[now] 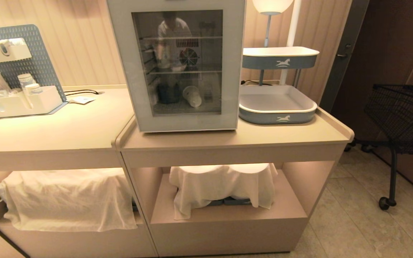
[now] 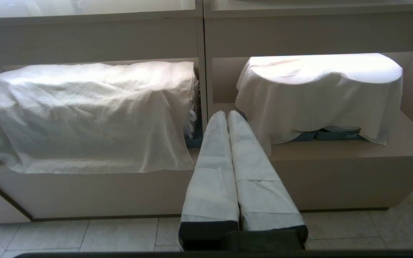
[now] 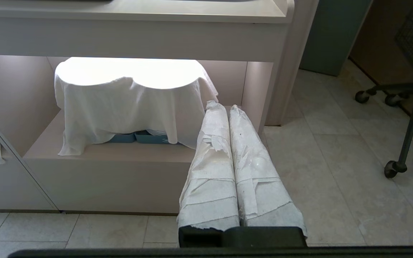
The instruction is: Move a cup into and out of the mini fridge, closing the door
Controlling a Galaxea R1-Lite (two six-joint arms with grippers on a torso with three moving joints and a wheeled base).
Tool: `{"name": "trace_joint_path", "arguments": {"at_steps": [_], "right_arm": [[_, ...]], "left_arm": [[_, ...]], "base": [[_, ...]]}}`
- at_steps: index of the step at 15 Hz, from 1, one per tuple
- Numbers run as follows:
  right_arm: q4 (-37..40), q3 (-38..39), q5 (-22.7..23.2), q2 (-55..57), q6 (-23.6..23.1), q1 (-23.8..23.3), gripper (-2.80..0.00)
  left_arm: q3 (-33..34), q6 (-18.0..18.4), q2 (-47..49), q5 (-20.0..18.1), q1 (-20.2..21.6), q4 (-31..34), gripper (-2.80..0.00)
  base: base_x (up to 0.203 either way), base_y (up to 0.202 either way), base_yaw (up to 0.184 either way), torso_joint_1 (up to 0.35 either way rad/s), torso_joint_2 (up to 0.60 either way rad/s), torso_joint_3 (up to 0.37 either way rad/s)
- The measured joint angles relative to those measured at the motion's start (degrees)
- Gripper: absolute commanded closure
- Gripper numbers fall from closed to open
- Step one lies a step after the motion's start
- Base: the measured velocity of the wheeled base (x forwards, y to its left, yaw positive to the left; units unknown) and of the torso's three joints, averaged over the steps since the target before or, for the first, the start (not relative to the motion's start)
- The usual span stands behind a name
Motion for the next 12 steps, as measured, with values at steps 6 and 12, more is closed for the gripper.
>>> {"name": "trace_joint_path", "arguments": {"at_steps": [6, 12], "right_arm": [[0.0, 0.0, 0.0, 0.0, 0.1, 0.0, 0.0], [-0.1, 0.0, 0.1, 0.0, -0.2, 0.0, 0.0]], "left_arm": [[0.0, 0.0, 0.0, 0.0, 0.0, 0.0, 0.0], [0.0, 0.0, 0.0, 0.0, 0.0, 0.0, 0.0]], "base": [[0.0, 0.0, 0.0, 0.0, 0.0, 0.0], [0.0, 0.0, 0.0, 0.0, 0.0, 0.0]]}}
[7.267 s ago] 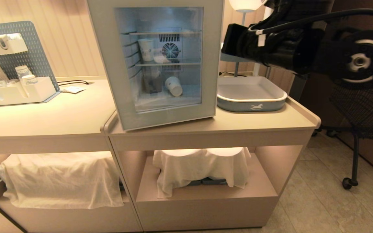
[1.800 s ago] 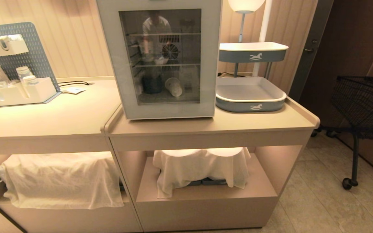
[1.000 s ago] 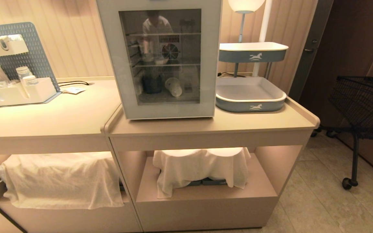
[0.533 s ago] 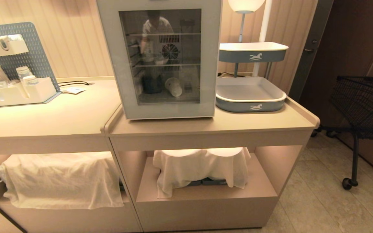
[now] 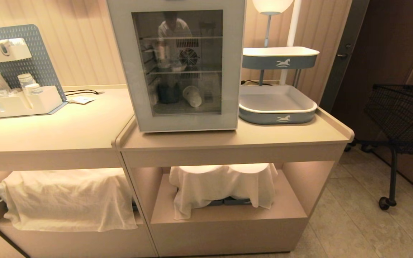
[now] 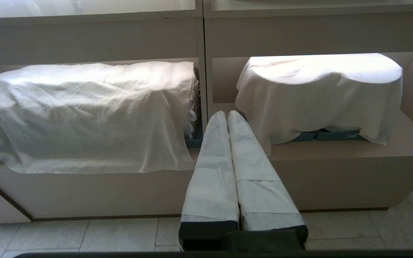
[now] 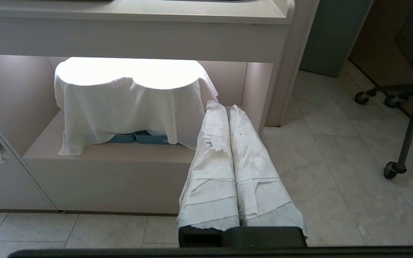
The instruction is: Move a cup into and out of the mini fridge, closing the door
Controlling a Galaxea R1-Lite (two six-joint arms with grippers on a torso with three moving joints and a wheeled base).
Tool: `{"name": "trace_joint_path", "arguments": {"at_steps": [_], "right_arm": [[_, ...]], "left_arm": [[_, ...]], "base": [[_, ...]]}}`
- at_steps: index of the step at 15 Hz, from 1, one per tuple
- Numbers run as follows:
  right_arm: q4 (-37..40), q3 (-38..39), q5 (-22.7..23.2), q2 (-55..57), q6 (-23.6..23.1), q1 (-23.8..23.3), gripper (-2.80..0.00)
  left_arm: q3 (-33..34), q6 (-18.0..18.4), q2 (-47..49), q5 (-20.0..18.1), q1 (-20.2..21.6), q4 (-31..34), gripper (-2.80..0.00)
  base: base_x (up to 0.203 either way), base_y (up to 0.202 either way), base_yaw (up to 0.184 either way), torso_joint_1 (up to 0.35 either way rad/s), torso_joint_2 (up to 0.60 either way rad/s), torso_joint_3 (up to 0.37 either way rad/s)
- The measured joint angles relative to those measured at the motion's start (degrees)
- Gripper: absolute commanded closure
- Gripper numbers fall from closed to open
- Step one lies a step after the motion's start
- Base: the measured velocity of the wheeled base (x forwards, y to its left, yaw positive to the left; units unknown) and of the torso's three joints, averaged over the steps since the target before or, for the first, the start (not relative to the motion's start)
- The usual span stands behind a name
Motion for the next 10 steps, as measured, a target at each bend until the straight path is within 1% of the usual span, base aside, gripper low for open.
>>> {"name": "trace_joint_path", "arguments": {"at_steps": [10], "right_arm": [[0.2, 0.0, -0.1, 0.0, 0.7, 0.0, 0.0]], "left_arm": [[0.0, 0.0, 0.0, 0.0, 0.0, 0.0, 0.0]], "base": [[0.0, 0.0, 0.0, 0.0, 0.0, 0.0]]}}
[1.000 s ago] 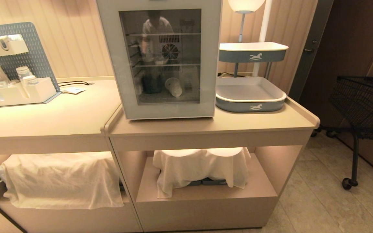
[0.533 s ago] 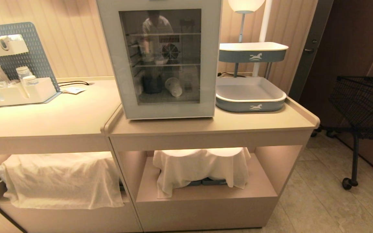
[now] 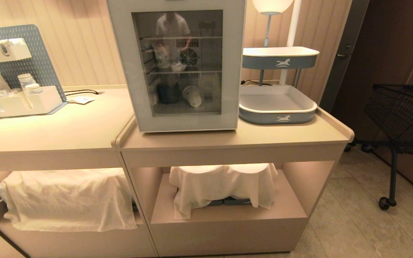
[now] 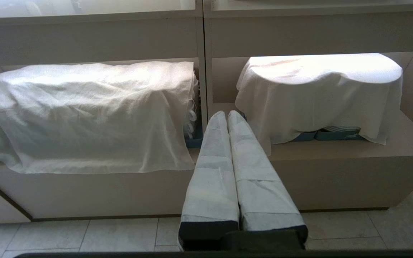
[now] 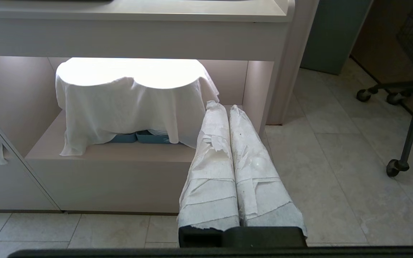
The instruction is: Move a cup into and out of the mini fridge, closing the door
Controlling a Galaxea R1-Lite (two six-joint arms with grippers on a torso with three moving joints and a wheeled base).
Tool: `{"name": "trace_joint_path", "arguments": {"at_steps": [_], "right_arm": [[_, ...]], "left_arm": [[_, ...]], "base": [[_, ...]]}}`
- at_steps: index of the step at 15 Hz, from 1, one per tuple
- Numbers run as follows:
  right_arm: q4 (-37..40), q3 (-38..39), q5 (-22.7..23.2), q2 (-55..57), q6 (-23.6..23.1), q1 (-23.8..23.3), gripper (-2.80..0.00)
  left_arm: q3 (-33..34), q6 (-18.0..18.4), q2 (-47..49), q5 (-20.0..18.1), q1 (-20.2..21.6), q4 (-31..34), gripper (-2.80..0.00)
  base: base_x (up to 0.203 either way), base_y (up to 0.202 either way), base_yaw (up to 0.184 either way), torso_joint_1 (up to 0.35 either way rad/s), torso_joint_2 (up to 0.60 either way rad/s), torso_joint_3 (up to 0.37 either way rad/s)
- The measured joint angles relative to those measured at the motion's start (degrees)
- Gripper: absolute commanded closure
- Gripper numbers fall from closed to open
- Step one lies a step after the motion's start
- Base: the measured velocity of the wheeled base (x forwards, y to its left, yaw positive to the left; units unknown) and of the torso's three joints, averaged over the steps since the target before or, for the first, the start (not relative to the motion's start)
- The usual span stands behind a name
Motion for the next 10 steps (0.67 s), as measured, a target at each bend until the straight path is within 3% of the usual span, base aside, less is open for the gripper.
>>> {"name": "trace_joint_path", "arguments": {"at_steps": [10], "right_arm": [[-0.1, 0.1, 0.1, 0.0, 0.6, 0.0, 0.0]], "left_arm": [[0.0, 0.0, 0.0, 0.0, 0.0, 0.0, 0.0]], "base": [[0.0, 0.0, 0.0, 0.0, 0.0, 0.0]]}}
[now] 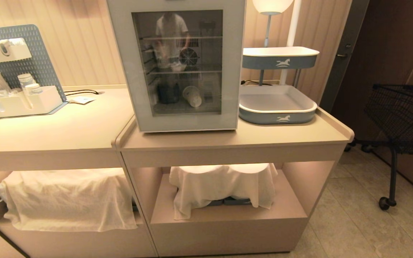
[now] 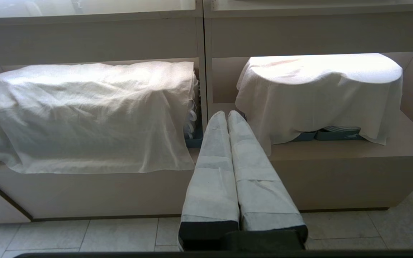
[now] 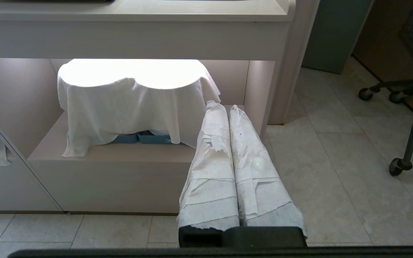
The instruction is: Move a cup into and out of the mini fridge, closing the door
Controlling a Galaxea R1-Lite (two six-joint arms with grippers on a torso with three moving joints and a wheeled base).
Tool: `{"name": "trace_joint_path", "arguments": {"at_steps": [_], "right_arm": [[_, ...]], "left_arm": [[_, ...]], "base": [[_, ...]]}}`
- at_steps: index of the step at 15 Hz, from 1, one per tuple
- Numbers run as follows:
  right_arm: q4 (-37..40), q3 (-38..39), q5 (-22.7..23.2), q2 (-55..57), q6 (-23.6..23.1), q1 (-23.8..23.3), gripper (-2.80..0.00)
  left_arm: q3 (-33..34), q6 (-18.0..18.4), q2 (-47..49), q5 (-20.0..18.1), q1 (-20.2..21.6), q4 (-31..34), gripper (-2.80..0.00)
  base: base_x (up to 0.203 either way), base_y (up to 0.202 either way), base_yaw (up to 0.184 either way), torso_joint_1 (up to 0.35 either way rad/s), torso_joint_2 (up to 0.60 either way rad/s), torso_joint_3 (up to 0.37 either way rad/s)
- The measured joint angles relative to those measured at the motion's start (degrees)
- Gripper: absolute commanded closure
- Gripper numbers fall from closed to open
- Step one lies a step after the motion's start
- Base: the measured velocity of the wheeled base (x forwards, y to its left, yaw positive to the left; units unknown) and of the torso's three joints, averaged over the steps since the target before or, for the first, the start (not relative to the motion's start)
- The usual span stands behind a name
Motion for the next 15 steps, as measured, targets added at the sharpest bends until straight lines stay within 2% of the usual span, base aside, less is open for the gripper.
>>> {"name": "trace_joint_path", "arguments": {"at_steps": [15], "right_arm": [[0.0, 0.0, -0.1, 0.0, -0.5, 0.0, 0.0]], "left_arm": [[0.0, 0.0, 0.0, 0.0, 0.0, 0.0, 0.0]], "base": [[0.0, 0.0, 0.0, 0.0, 0.0, 0.0]]}}
